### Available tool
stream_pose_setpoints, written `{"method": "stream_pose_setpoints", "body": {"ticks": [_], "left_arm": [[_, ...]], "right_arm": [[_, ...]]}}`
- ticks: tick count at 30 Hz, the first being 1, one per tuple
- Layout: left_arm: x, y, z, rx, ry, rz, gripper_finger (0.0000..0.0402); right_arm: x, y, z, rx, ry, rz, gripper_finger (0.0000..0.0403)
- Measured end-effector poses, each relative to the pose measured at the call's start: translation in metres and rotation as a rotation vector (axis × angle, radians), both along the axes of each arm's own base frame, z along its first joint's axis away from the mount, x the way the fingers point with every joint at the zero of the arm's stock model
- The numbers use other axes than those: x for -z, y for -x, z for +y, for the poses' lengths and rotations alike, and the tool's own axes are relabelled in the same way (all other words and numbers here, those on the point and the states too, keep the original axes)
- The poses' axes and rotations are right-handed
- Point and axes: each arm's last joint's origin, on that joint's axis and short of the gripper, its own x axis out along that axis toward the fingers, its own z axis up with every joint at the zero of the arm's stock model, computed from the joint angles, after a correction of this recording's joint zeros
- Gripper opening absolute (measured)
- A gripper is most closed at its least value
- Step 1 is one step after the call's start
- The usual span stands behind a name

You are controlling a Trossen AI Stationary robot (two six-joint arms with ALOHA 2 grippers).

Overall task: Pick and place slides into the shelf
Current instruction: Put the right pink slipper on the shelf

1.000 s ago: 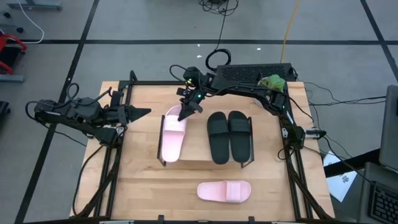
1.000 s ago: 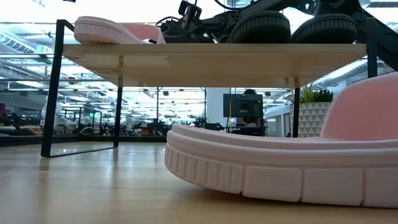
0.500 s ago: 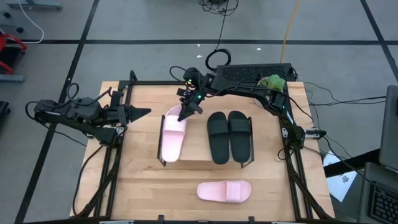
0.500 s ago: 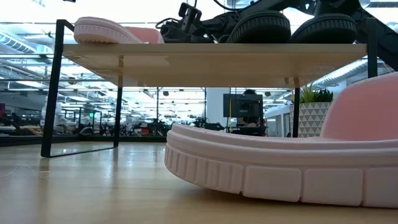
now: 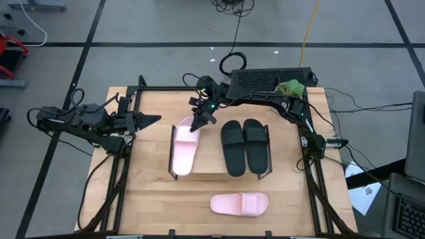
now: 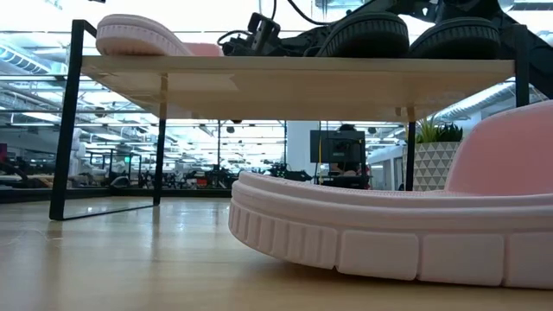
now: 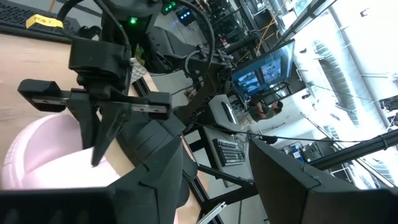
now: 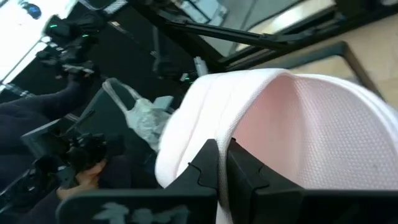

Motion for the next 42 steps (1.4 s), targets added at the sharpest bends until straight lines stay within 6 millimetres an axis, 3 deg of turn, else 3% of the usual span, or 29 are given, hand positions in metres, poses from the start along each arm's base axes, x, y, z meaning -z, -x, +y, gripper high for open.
{"method": "stream_pose_setpoints", "body": {"ticks": [21,26,29,42], "left_arm": [[0.000,0.000,0.000,-0.001,-0.011,0.002,0.0182],[0.000,0.000,0.000,-0.011,-0.016,0.002,0.0182],[0.000,0.000,0.000,-0.012,-0.016,0.002,0.0182],[0.000,0.000,0.000,-0.012,-0.023,0.004,0.0182]], "right_arm": [[-0.007,-0.002,-0.001,-0.042,-0.029,-0.053,0.0015],[0.003,-0.005,-0.005,-0.039,-0.042,-0.039,0.0020],[0.010,-0.007,-0.007,-0.060,-0.064,-0.033,0.0034],[0.002,-0.010,-0.007,-0.071,-0.072,-0.078,0.0145]]}}
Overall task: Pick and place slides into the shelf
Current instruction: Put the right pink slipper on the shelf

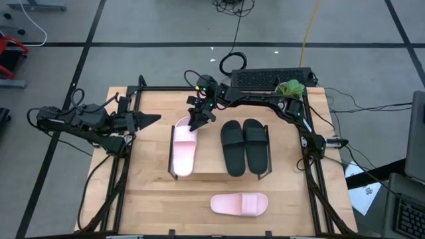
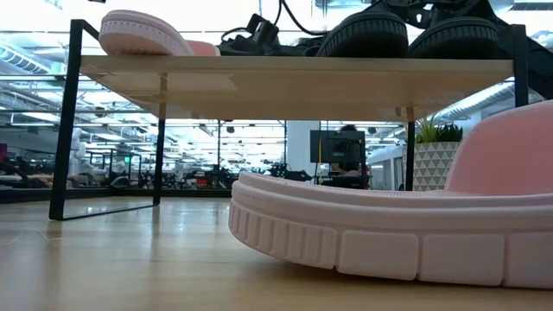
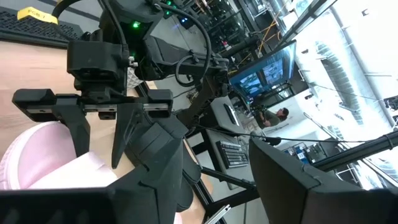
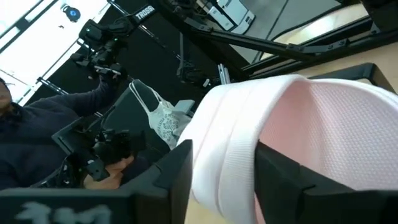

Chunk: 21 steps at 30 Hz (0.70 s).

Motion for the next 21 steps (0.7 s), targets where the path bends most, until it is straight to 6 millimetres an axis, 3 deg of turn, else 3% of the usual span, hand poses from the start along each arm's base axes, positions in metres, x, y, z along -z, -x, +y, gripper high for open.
{"method": "stream_pose_setpoints", "body": {"ticks": [6,21], "left_arm": [[0.0000,0.0001,0.0000,0.001,-0.003,0.000,0.0182],[0.0000,0.0000,0.0000,0.001,-0.011,0.002,0.0182]], "right_arm": [[0.0000,0.0000,-0.0002,0.001,0.006,-0.007,0.0169],[-0.0048,-0.0010,0.0023,0.017,0.019,-0.027,0.0171]]}}
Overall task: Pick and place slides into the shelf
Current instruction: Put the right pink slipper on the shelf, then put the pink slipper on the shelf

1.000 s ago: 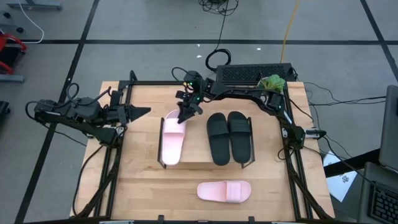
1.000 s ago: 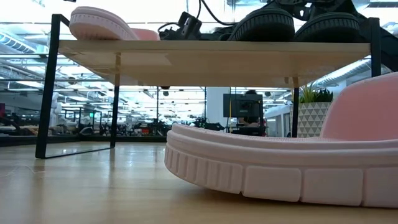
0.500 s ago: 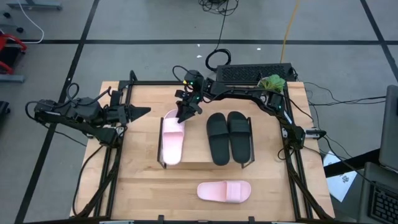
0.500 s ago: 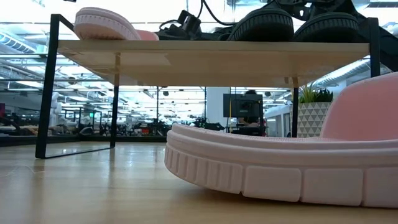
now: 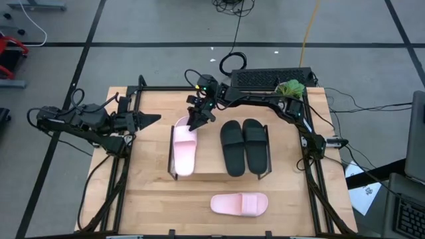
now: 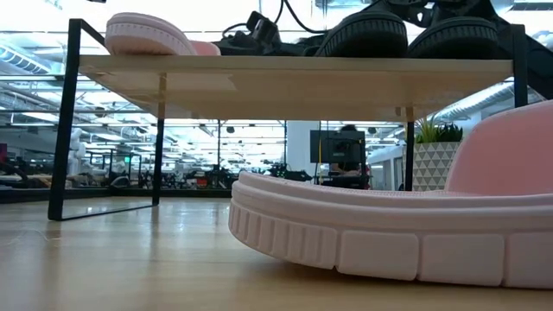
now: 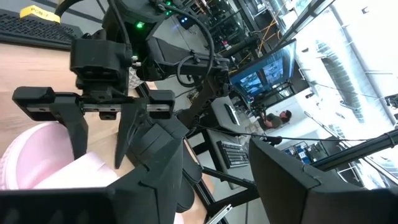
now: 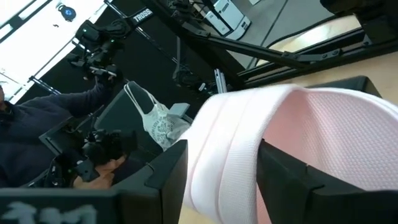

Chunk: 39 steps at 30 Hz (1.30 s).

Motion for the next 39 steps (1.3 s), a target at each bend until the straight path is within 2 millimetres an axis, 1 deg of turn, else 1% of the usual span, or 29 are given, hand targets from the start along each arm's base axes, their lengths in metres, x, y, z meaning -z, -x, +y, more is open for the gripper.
{"method": "stream_pose_setpoints", "body": {"ticks": [10,16,39], "left_arm": [[-0.0001,0.0001,-0.0001,0.004,-0.003,0.000,0.0182],[0.0000,0.0001,-0.0004,0.014,-0.002,0.001,0.0182],[0.0000,0.0001,-0.0004,0.014,0.000,0.000,0.0182]], "right_arm": [[-0.0080,0.0010,0.0021,-0.002,0.004,-0.017,0.0171],[-0.0079,0.0009,0.0020,0.003,0.018,-0.033,0.0171],[-0.0042,-0.0017,-0.0007,0.141,0.136,-0.085,0.0171]]}}
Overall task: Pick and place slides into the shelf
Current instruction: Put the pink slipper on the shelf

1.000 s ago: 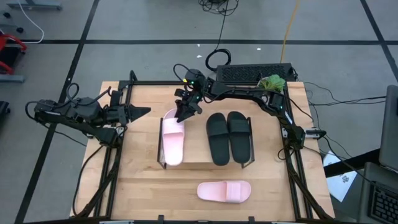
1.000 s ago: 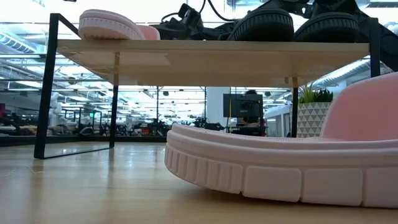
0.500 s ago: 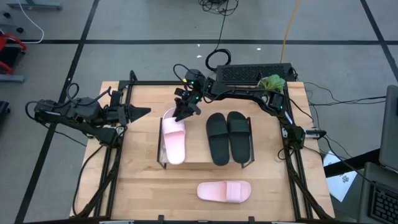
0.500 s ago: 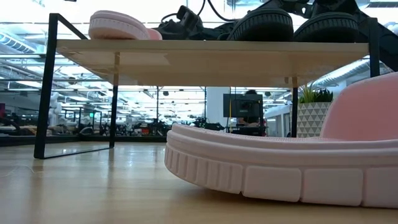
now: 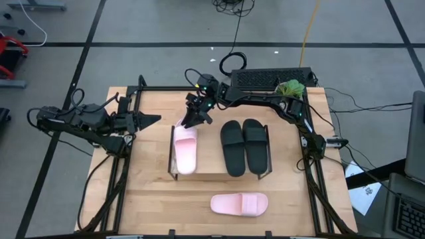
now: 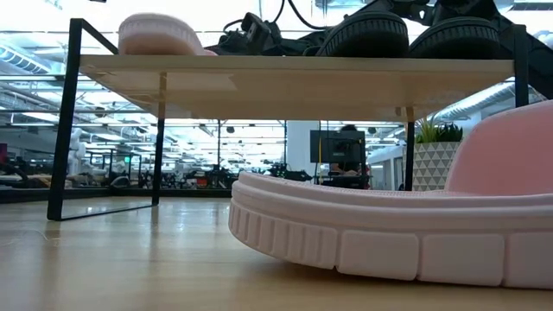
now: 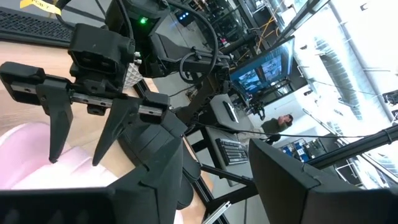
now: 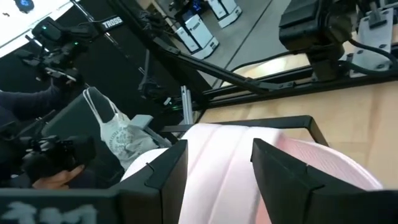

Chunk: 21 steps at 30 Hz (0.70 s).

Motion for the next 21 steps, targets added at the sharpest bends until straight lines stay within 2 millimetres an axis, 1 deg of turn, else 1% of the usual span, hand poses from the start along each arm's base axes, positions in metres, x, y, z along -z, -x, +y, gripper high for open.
{"method": "stream_pose_setpoints", "body": {"ticks": [7,12,14,16,20,21], "left_arm": [[0.000,0.000,0.000,0.000,0.002,0.000,0.0182],[0.000,0.000,0.000,0.000,0.002,0.000,0.0182],[0.000,0.000,0.000,0.001,0.002,0.000,0.0182],[0.000,0.000,0.000,0.001,0.002,-0.001,0.0182],[0.000,0.000,0.000,0.012,0.003,0.000,0.0182],[0.000,0.000,0.000,0.016,0.003,0.000,0.0182]], "right_arm": [[0.000,0.002,-0.008,0.033,0.005,0.002,0.0171],[-0.004,0.005,-0.011,0.039,0.006,-0.002,0.0171],[-0.011,0.009,-0.012,0.043,0.006,0.002,0.0171],[-0.018,0.010,-0.012,0.041,0.031,-0.034,0.0171],[-0.039,0.021,-0.014,0.052,0.055,-0.066,0.0171],[-0.047,0.024,-0.013,0.053,0.067,-0.081,0.0171]]}}
